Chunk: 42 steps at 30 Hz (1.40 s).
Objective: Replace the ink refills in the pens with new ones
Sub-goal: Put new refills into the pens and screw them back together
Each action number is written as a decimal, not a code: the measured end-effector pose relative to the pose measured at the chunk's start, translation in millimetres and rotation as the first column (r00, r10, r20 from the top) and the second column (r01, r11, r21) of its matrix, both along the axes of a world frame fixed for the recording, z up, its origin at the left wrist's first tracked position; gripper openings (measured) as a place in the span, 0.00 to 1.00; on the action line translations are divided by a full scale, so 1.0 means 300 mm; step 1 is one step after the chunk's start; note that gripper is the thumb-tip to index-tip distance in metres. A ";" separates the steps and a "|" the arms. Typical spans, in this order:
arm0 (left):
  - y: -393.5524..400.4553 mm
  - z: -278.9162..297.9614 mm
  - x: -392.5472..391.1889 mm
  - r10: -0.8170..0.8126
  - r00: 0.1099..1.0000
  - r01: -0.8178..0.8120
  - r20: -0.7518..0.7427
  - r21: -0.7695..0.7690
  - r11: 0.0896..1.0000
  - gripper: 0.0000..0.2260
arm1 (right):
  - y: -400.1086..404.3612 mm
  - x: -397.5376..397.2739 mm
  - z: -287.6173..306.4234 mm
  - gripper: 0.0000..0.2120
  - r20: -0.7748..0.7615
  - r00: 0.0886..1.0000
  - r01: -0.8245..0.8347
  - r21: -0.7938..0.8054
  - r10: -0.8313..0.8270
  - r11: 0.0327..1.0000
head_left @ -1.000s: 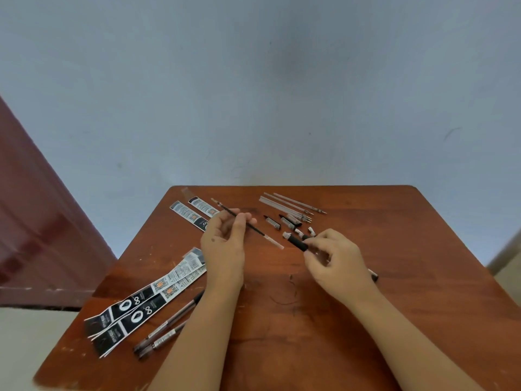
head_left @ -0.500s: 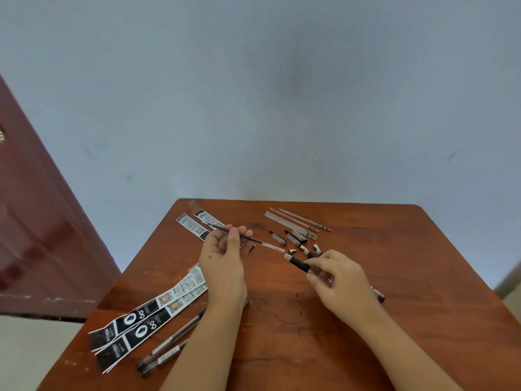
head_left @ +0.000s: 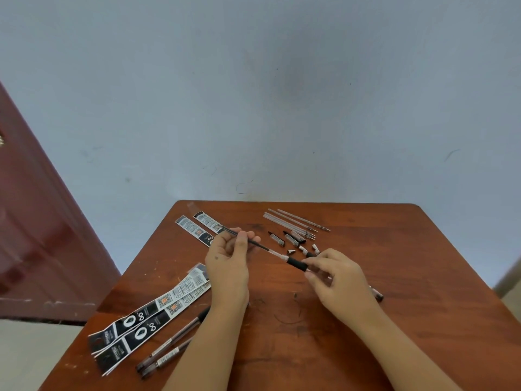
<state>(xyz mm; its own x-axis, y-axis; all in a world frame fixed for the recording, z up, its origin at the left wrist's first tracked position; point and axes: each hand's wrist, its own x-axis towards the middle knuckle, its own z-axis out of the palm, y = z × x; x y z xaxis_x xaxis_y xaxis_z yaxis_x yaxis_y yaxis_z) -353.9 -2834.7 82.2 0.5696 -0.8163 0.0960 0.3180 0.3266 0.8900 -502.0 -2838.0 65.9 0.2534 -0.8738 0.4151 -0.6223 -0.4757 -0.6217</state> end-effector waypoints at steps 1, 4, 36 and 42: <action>0.001 -0.003 -0.005 -0.023 1.000 0.023 0.017 0.006 1.000 0.08 | 0.002 0.001 0.003 0.11 0.001 1.000 -0.001 -0.003 0.001 1.000; 0.007 -0.016 -0.018 -0.129 0.988 0.124 0.090 0.060 0.991 0.08 | 0.006 0.003 0.010 0.09 0.023 1.000 0.014 -0.033 -0.013 0.999; 0.030 0.011 0.045 -0.023 0.896 0.028 0.444 -0.003 1.000 0.12 | -0.181 0.115 0.032 0.16 -0.696 0.717 0.113 0.074 -0.029 0.991; 0.022 0.001 0.054 0.001 0.783 -0.025 0.622 0.031 0.999 0.14 | -0.185 0.121 0.014 0.14 -0.627 0.778 0.062 0.014 -0.040 0.998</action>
<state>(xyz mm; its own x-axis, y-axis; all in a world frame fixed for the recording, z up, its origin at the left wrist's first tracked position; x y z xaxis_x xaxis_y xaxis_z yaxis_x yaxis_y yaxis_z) -337.8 -2828.1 82.3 0.4071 -0.8191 0.4042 -0.3125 0.2909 0.9043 -465.5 -2893.6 70.0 0.4026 -0.9026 0.1524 -0.9022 -0.4194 -0.1002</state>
